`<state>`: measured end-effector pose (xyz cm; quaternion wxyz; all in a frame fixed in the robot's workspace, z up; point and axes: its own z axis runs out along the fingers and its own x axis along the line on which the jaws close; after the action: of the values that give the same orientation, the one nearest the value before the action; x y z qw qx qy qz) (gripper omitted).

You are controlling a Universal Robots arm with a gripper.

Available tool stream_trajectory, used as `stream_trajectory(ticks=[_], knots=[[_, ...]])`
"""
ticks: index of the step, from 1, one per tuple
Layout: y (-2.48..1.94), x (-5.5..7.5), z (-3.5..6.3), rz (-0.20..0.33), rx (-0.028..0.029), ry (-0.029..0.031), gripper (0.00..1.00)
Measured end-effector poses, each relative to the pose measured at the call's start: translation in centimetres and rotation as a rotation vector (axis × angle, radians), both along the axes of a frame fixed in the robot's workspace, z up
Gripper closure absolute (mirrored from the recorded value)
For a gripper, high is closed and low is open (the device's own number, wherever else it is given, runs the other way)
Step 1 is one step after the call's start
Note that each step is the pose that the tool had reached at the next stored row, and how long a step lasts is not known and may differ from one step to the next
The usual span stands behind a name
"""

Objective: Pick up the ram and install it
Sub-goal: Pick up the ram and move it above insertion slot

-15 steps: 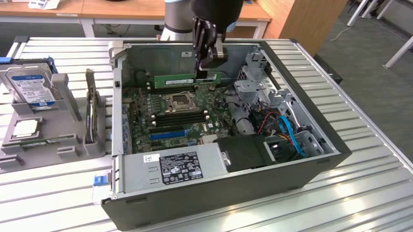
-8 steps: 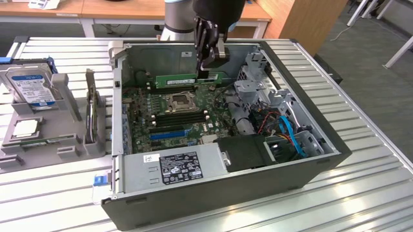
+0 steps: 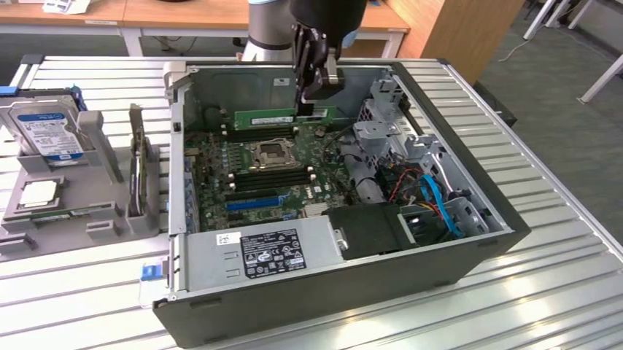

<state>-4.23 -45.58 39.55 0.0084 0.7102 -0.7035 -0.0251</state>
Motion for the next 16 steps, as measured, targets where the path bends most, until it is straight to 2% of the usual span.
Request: stream_trajectory(ticks=[6, 16], knots=[[0.78, 0.0, 0.0, 0.0, 0.0, 0.0001, 0.88], [1.82, 0.0, -0.02, 0.0, -0.0001, 0.0001, 0.88]])
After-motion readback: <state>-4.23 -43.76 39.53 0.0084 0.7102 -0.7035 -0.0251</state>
